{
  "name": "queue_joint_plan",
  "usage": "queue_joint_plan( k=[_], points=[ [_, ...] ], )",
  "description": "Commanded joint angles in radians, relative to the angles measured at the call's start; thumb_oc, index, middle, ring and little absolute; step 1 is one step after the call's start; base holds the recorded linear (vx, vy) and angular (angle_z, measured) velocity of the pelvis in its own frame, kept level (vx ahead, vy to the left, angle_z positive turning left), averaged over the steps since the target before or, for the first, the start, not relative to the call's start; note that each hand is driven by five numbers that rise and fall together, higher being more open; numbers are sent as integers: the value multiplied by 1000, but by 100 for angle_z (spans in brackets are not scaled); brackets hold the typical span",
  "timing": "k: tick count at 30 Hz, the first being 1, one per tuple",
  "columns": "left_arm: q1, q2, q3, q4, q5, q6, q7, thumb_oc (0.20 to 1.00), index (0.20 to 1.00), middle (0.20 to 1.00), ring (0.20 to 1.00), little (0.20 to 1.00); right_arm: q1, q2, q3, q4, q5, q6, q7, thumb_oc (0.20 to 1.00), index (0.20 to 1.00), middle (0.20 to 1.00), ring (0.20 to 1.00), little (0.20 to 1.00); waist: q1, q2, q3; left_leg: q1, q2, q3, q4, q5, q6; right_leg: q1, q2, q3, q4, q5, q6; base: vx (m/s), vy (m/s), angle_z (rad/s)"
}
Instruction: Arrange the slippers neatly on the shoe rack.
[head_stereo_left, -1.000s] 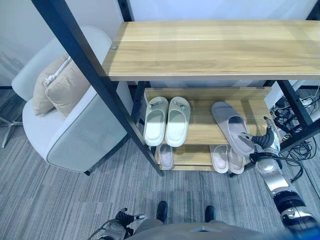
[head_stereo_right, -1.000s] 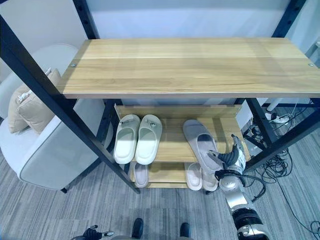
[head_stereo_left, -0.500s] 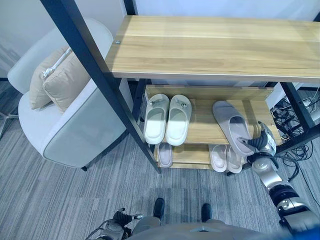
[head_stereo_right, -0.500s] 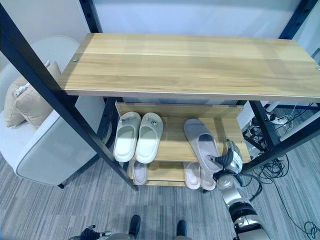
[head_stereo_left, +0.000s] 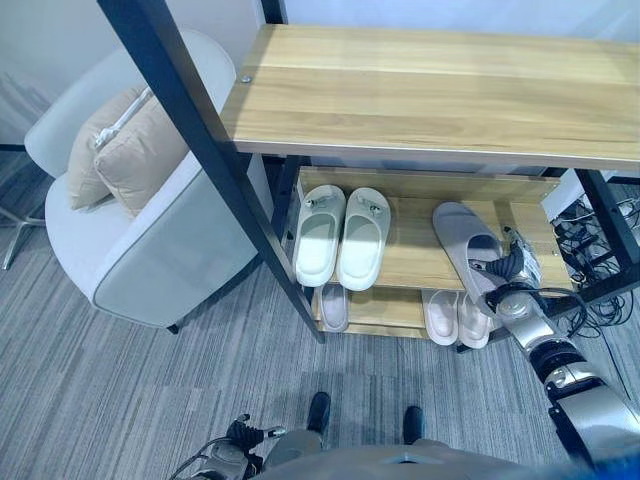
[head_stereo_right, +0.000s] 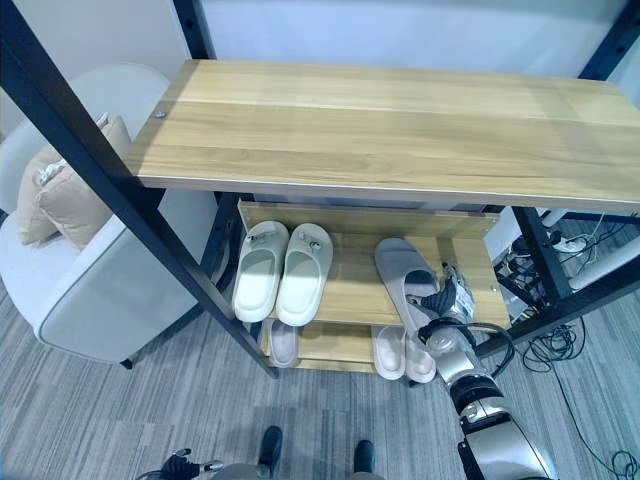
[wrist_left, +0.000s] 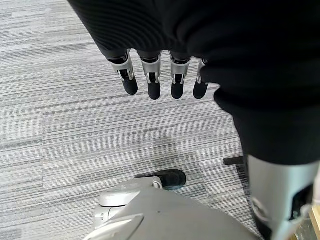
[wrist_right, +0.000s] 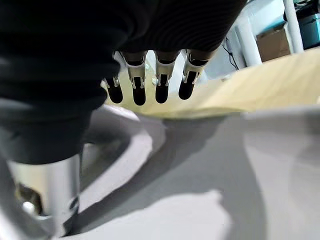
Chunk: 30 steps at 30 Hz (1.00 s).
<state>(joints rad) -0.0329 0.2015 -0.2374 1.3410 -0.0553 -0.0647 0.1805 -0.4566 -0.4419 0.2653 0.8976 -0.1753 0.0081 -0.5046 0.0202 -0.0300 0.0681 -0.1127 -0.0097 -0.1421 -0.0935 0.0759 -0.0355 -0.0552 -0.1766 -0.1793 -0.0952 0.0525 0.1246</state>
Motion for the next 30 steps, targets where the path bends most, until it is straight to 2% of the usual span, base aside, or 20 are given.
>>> queue_joint_plan(
  k=[1, 3, 4, 5, 15, 18, 21, 26, 30],
  points=[
    [-55, -17, -62, 93, -6, -11, 12, 1000, 1000, 1000, 1000, 1000, -87, -53, 33, 28, 11, -24, 17, 1000, 1000, 1000, 1000, 1000, 29, -15, 20, 13, -24, 67, 6, -115, 10, 43, -17, -37, 8, -52, 35, 0, 0, 0],
    [-53, -15, -64, 92, -5, -11, 11, 1000, 1000, 1000, 1000, 1000, -103, -60, 48, 47, 4, -21, 23, 1000, 1000, 1000, 1000, 1000, 31, -17, 23, 10, -23, 65, 6, -113, 9, 41, -16, -39, 8, -52, 34, 0, 0, 0],
    [-53, -13, -65, 91, -3, -11, 10, 1000, 1000, 1000, 1000, 1000, -107, -61, 50, 54, 3, -22, 25, 774, 774, 774, 774, 774, 32, -17, 24, 9, -23, 65, 6, -113, 9, 40, -16, -38, 8, -51, 34, 0, 0, 0],
    [-53, -12, -68, 91, 1, -12, 10, 1000, 1000, 1000, 1000, 1000, -116, -65, 57, 55, -11, -22, 20, 200, 200, 200, 200, 200, 34, -19, 26, 8, -23, 64, 6, -112, 8, 39, -16, -39, 8, -51, 34, 3, 3, 3],
    [-80, -10, -53, 80, 18, -17, 26, 1000, 1000, 1000, 1000, 1000, -88, -80, 33, -21, -131, -2, -74, 200, 200, 200, 200, 200, 34, -14, 36, 5, -23, 57, 6, -107, 7, 38, -19, -50, 25, -59, 36, -6, -1, 2],
    [-79, -12, -20, 88, 36, -17, 35, 1000, 1000, 1000, 1000, 1000, -5, -95, -20, -162, -196, -13, -112, 200, 200, 200, 200, 200, 28, -17, 22, 23, -20, 57, 6, -116, 8, 53, -15, -54, 31, -69, 31, -20, -9, 14],
    [-54, -19, 14, 95, 59, -20, 32, 1000, 1000, 1000, 1000, 1000, 156, -103, -110, -359, -232, -55, -121, 200, 200, 200, 200, 200, 18, -20, -4, 55, -13, 56, 6, -126, 7, 86, -10, -60, 42, -90, 30, -4, -16, 3],
    [-27, -24, 39, 92, 74, -26, 14, 1000, 1000, 1000, 1000, 1000, 366, -77, -172, -526, -224, -119, -59, 200, 200, 200, 200, 200, -1, -16, -46, 103, -2, 68, 6, -143, 1, 133, -1, -55, 20, -101, 27, -17, -39, -10],
    [2, -25, 71, 98, 83, -28, 1, 1000, 1000, 1000, 1000, 1000, 507, -52, -195, -650, -204, -160, 19, 200, 200, 200, 200, 200, -17, -1, -74, 136, 7, 80, 6, -145, 3, 153, 4, -38, 21, -108, 25, -51, -35, -19]
  ],
)
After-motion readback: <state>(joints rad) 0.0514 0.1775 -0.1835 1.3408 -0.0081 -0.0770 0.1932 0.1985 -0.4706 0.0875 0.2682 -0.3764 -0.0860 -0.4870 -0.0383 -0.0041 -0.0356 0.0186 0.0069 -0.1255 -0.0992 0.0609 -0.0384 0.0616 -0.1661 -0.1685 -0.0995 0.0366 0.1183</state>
